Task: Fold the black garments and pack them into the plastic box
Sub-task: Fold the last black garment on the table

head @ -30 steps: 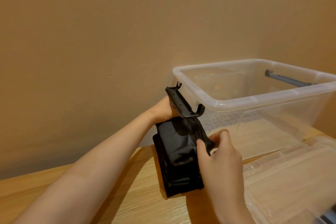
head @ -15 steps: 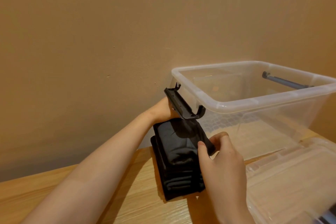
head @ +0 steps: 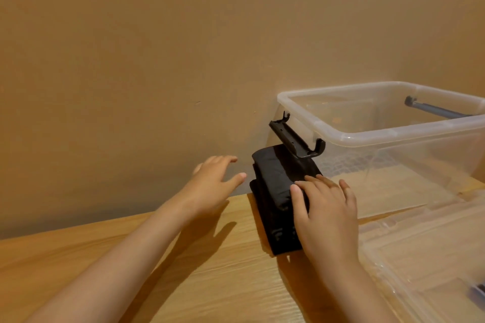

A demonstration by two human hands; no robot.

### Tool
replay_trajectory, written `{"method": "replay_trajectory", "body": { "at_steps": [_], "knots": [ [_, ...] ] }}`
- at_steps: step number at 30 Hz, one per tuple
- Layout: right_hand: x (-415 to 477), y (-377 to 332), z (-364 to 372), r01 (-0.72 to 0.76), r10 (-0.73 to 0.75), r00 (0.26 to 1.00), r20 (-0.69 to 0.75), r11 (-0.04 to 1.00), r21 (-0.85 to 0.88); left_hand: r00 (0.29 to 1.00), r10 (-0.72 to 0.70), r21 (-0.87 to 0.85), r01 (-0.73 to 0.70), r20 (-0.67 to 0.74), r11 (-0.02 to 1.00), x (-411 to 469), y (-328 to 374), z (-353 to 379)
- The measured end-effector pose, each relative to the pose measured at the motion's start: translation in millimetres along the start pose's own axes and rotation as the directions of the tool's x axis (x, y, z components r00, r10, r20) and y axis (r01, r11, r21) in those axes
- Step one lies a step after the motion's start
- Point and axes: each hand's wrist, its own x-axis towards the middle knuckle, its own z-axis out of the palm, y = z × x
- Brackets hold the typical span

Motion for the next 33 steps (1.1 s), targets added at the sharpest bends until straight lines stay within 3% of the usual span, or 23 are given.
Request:
{"method": "replay_trajectory", "body": {
  "at_steps": [7, 12, 17, 21, 25, 28, 30, 33],
  "knots": [
    [-23.7, -39.3, -8.4, 0.029, -0.028, 0.999, -0.026, 0.999, 0.031, 0.999, 0.005, 0.235, 0.006, -0.048, 0.972, -103.8, -36.8, -31.6],
    [-72.7, -118.2, -8.3, 0.315, -0.322, 0.945, 0.055, 0.943, 0.107, 0.988, -0.035, 0.364, 0.089, -0.153, 0.927, -165.4, -74.9, -52.6],
    [-118.3, -207.8, 7.5, 0.533, -0.609, 0.770, 0.190, 0.778, 0.334, 0.949, -0.197, 0.360, 0.278, -0.245, 0.890, -238.7, -123.8, -82.3],
    [-150.9, -270.0, 23.3, 0.507, -0.693, 0.626, 0.357, 0.710, 0.489, 0.882, -0.377, 0.337, 0.459, -0.282, 0.822, -295.3, -166.9, -101.5],
    [-181.8, -313.3, 43.3, 0.484, -0.742, 0.472, 0.476, 0.669, 0.564, 0.796, -0.572, 0.309, 0.605, -0.199, 0.734, -339.0, -204.7, -93.6],
    [-196.3, -325.9, 58.6, 0.547, -0.766, 0.364, 0.530, 0.637, 0.543, 0.770, -0.632, 0.293, 0.627, -0.089, 0.722, -355.4, -221.7, -79.3],
    [-199.5, -324.7, 66.0, 0.580, -0.766, 0.386, 0.514, 0.635, 0.511, 0.784, -0.618, 0.288, 0.607, -0.062, 0.741, -358.0, -227.5, -72.6],
    [-195.5, -313.2, 70.1, 0.598, -0.757, 0.485, 0.438, 0.653, 0.466, 0.828, -0.559, 0.268, 0.549, -0.046, 0.792, -350.0, -228.5, -68.2]
  ]
}}
